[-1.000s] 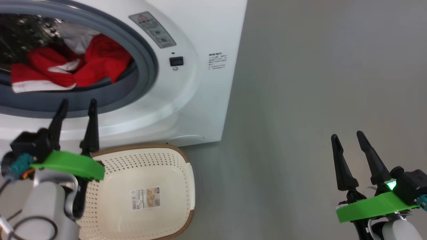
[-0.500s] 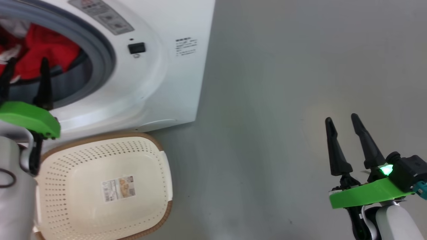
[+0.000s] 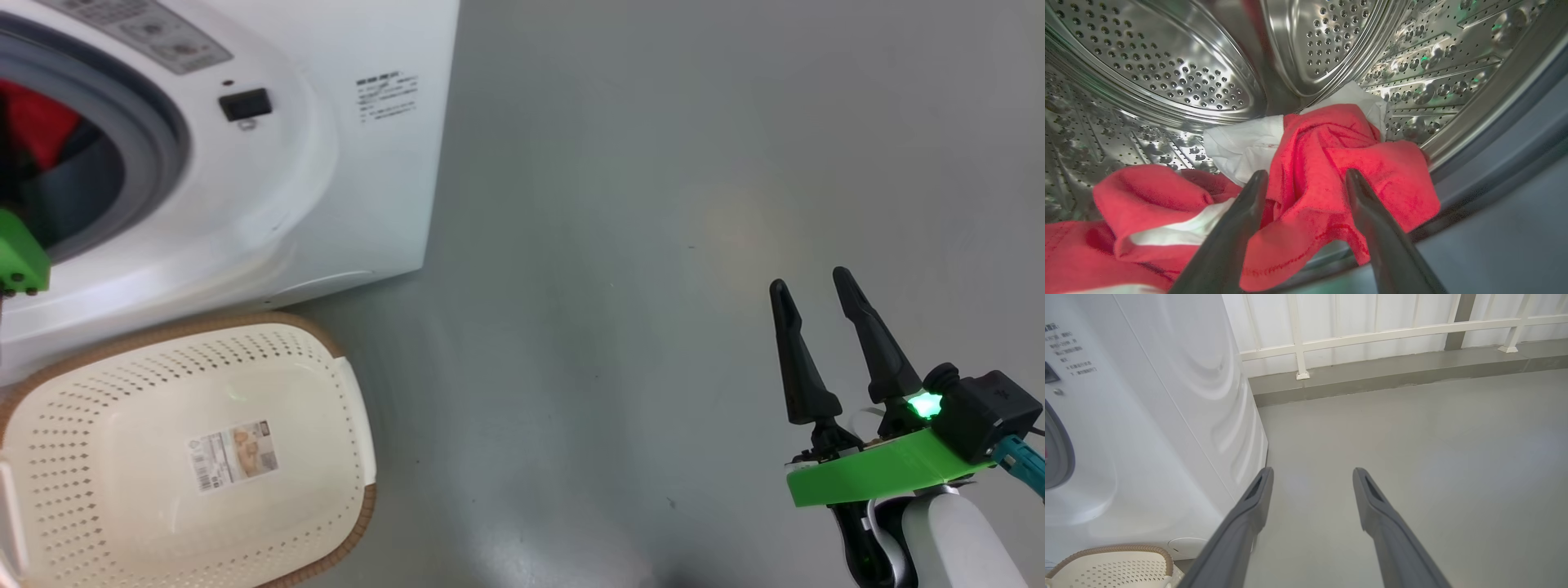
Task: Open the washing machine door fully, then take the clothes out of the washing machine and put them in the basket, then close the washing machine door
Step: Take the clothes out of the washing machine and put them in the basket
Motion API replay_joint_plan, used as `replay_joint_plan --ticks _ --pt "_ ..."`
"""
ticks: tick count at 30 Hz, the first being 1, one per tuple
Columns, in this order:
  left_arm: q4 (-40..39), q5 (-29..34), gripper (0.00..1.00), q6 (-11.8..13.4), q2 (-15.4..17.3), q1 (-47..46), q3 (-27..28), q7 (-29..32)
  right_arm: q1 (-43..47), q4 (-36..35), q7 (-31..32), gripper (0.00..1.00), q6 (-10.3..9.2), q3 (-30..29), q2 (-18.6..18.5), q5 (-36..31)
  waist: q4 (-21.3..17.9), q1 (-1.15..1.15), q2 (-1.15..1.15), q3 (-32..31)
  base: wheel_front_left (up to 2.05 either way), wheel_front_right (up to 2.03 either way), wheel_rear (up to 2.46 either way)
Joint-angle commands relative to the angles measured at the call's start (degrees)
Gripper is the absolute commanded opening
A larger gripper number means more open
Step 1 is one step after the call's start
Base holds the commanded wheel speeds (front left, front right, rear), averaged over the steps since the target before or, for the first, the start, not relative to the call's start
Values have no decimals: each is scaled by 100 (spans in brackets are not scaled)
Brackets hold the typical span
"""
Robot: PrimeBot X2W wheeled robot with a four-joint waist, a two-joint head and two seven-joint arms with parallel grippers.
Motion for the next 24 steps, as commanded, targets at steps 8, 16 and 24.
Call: replay_joint_plan --ticks 8,16,24 --pt "241 -348 100 -31 530 -399 -392 -28 -68 -225 -37 100 1 155 -20 69 -161 0 0 232 0 0 0" --pt "396 -554 100 -31 599 -577 -620 -28 -66 -249 -37 100 1 221 -18 63 -179 0 0 264 0 0 0" --pt "423 -753 0 -31 579 -625 -821 -28 -99 -284 -37 100 1 282 -17 84 -208 0 0 270 0 0 0"
